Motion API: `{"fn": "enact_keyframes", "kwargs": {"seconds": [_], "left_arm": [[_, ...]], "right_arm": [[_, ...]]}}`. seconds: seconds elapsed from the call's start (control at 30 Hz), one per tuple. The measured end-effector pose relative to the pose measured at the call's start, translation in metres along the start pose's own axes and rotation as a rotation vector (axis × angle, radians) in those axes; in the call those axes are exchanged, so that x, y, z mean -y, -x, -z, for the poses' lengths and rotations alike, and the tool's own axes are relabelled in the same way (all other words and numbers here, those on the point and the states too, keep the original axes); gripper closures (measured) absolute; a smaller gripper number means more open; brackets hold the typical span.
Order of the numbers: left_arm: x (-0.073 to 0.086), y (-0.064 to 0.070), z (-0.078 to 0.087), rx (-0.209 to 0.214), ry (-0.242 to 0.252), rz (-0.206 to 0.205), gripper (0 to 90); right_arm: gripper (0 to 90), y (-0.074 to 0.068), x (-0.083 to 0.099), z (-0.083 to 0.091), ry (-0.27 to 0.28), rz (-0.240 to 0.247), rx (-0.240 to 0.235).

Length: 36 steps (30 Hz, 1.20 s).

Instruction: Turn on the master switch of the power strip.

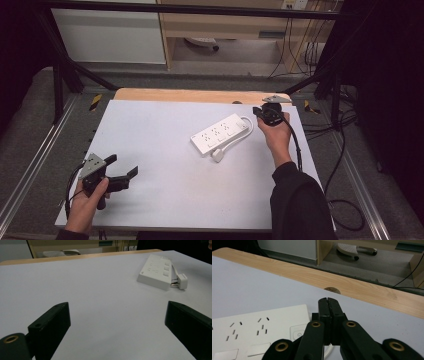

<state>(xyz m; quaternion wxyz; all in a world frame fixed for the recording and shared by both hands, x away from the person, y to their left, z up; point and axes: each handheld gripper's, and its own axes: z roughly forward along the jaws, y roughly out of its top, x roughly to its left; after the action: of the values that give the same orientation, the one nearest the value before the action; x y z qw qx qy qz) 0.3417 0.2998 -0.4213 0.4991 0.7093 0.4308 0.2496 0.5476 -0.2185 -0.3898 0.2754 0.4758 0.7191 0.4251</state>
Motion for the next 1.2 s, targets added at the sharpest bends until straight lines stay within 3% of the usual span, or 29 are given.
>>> {"fn": "enact_keyframes", "kwargs": {"seconds": [0.43,0.73,1.2], "left_arm": [[0.000,0.000,0.000,0.001,0.001,-0.002,6.3],[0.000,-0.001,0.001,0.001,-0.001,-0.001,6.3],[0.000,0.000,0.001,-0.001,-0.003,-0.004,6.3]], "right_arm": [[90.0,-0.003,0.013,-0.022,-0.060,-0.027,-0.004],[90.0,-0.007,0.016,-0.026,-0.091,-0.033,-0.016],[90.0,-0.015,0.026,-0.031,-0.099,-0.020,-0.013]]}}
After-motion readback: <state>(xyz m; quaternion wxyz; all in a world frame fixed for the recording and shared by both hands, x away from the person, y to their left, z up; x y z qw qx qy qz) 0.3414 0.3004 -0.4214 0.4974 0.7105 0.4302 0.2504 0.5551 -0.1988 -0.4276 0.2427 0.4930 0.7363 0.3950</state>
